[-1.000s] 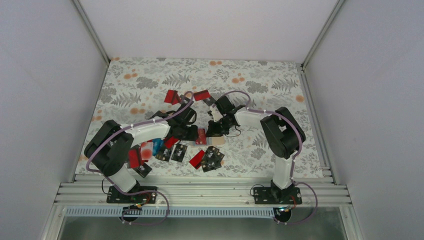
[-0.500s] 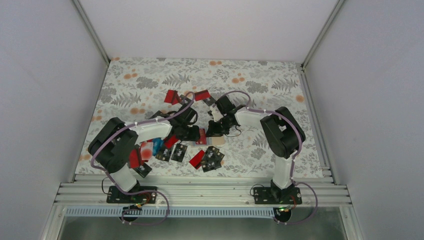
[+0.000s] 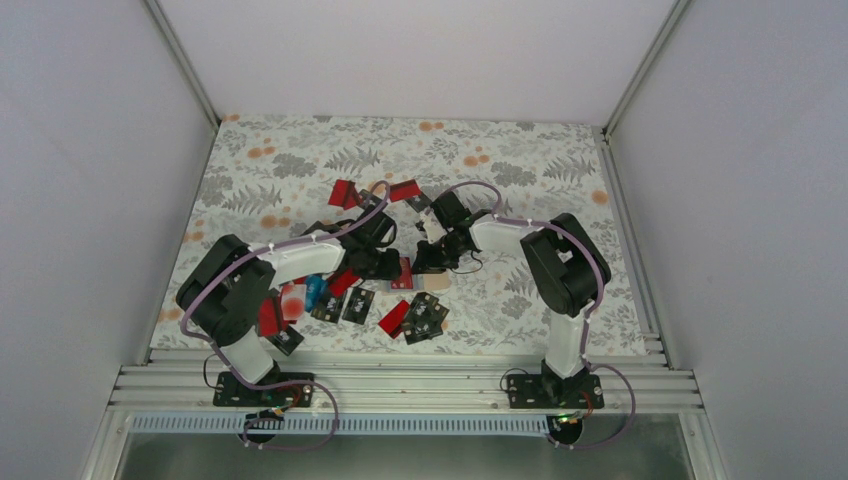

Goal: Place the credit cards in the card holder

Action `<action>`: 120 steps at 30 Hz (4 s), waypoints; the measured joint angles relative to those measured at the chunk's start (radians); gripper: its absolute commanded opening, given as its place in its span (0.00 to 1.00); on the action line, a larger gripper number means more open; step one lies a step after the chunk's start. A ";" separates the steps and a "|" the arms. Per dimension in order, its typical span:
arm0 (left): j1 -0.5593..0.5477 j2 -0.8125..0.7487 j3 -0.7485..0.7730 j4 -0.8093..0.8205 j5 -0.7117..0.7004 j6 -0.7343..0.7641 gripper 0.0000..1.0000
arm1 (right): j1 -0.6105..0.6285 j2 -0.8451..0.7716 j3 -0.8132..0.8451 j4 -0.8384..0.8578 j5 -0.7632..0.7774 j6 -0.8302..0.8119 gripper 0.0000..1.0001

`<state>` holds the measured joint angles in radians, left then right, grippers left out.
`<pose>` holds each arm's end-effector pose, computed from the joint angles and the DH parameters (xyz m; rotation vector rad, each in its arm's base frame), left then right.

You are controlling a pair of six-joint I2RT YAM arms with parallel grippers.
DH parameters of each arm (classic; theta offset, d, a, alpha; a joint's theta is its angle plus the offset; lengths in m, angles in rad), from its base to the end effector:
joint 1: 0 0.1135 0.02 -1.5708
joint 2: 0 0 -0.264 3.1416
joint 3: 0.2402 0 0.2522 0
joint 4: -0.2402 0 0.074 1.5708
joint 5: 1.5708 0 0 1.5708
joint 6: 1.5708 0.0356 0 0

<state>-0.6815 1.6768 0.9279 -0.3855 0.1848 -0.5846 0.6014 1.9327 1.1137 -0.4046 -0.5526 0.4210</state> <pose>0.2399 -0.2031 0.1544 0.1958 2.8337 -0.5847 0.2863 0.2191 0.1244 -0.4120 2.9265 0.9832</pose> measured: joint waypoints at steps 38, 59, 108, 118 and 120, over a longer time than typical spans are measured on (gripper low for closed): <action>-0.001 0.000 0.063 0.017 0.089 -0.006 0.40 | -0.002 0.002 0.037 -0.056 0.051 -0.004 0.05; -0.065 0.184 0.311 -0.011 0.097 -0.006 0.39 | -0.114 -0.252 -0.029 -0.159 0.227 0.000 0.19; -0.334 0.009 -0.035 0.055 -0.077 0.033 0.62 | -0.052 -0.658 -0.506 -0.041 0.022 0.181 0.38; -0.411 0.011 -0.054 0.126 -0.073 -0.023 0.62 | -0.041 -0.745 -0.623 -0.117 -0.052 0.196 0.38; -0.426 0.011 -0.057 0.137 -0.068 -0.036 0.62 | -0.027 -0.759 -0.655 -0.120 -0.078 0.211 0.38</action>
<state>-1.1072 1.6878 0.8711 -0.2481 0.1169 -0.6209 0.5739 1.1740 0.4591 -0.5243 -0.6308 0.6315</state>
